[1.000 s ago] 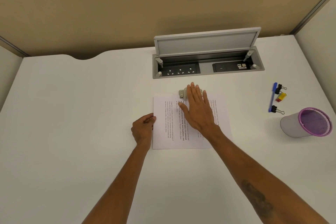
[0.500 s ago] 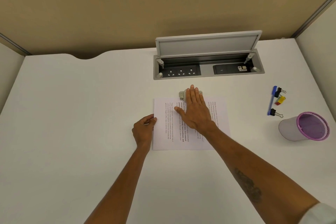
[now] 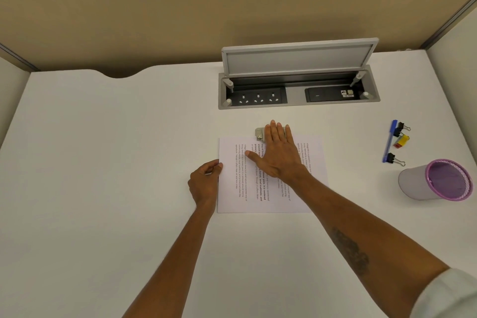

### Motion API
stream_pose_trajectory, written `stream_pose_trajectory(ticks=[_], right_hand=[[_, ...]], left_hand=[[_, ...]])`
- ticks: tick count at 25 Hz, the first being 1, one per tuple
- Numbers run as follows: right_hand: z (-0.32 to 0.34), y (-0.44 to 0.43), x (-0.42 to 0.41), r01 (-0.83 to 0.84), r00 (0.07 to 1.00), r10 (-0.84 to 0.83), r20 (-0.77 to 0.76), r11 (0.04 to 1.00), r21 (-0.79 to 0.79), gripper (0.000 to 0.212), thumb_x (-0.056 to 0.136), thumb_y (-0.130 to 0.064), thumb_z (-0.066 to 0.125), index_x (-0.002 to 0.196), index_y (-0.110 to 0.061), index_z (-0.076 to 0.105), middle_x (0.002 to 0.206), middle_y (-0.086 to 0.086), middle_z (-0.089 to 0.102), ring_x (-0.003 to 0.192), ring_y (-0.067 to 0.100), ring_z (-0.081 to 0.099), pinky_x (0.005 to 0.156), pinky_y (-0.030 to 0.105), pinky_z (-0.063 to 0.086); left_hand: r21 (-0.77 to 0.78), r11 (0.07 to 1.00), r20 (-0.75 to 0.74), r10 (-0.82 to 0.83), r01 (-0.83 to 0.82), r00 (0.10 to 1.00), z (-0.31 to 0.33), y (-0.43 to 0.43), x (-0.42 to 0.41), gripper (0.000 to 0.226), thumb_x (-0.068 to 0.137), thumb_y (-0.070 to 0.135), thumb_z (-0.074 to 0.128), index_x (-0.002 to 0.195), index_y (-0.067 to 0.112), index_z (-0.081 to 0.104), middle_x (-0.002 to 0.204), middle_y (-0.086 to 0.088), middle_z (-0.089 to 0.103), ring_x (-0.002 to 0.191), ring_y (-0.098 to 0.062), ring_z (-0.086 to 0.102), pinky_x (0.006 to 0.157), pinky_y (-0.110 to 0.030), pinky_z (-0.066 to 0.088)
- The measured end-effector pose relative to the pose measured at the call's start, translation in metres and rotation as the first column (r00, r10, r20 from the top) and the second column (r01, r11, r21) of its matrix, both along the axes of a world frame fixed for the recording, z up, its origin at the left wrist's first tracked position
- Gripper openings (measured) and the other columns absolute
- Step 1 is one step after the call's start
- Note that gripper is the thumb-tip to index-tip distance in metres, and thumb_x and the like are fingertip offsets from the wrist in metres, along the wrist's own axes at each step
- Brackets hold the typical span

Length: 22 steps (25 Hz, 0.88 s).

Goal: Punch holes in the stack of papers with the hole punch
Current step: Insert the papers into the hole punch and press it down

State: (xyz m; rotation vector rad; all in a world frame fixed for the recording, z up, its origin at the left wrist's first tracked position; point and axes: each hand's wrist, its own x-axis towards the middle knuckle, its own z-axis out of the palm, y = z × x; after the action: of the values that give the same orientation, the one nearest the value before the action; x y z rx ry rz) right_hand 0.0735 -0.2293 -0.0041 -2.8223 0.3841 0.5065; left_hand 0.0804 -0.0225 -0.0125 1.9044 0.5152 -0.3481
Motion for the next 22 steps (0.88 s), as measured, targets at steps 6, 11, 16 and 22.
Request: stream_pose_trajectory(ticks=[6, 11, 16, 22], right_hand=[[0.007, 0.001, 0.003, 0.011, 1.0, -0.01, -0.014, 1.0, 0.024, 0.106, 0.086, -0.083, 0.021, 0.158, -0.01, -0.008, 0.167, 0.011, -0.012, 0.154, 0.029, -0.013, 0.124, 0.045, -0.011], [0.012, 0.003, -0.01, 0.034, 0.999, -0.037, 0.033, 0.997, 0.073, 0.104, 0.087, -0.081, 0.022, 0.159, -0.013, -0.01, 0.167, 0.008, -0.017, 0.154, 0.029, -0.015, 0.122, 0.045, -0.013], [0.034, -0.002, -0.019, 0.073, 0.978, -0.124, 0.167, 0.956, 0.286, 0.083, 0.099, -0.061, 0.032, 0.159, -0.015, -0.003, 0.168, 0.005, -0.009, 0.155, 0.024, -0.009, 0.125, 0.044, -0.008], [0.02, -0.063, -0.102, 0.747, 0.347, -0.925, 0.158, 0.374, 0.55, 0.039, 0.098, -0.014, 0.049, 0.135, -0.006, 0.054, 0.139, 0.017, 0.055, 0.13, 0.036, 0.05, 0.111, 0.045, 0.038]], left_hand=[[-0.034, 0.999, -0.017, -0.016, 0.016, 1.0, 0.008, 0.0, -0.001, 0.022, 0.089, 0.023, 0.076, 0.111, 0.019, 0.076, 0.105, 0.002, 0.076, 0.094, -0.018, 0.072, 0.091, -0.037, 0.059], [-0.015, 0.998, -0.043, -0.061, 0.06, 0.997, 0.017, -0.002, -0.002, 0.026, 0.09, 0.013, 0.074, 0.115, 0.014, 0.074, 0.104, -0.001, 0.074, 0.094, -0.02, 0.069, 0.086, -0.03, 0.054], [-0.011, 0.997, -0.046, -0.073, 0.072, 0.996, 0.017, -0.001, -0.002, 0.026, 0.089, 0.013, 0.074, 0.115, 0.013, 0.074, 0.103, -0.001, 0.075, 0.095, -0.019, 0.069, 0.09, -0.032, 0.055], [-0.006, 0.996, -0.037, -0.091, 0.091, 0.995, 0.018, 0.003, -0.003, 0.024, 0.092, 0.013, 0.07, 0.115, 0.012, 0.074, 0.108, -0.004, 0.074, 0.102, -0.024, 0.07, 0.098, -0.04, 0.057]])
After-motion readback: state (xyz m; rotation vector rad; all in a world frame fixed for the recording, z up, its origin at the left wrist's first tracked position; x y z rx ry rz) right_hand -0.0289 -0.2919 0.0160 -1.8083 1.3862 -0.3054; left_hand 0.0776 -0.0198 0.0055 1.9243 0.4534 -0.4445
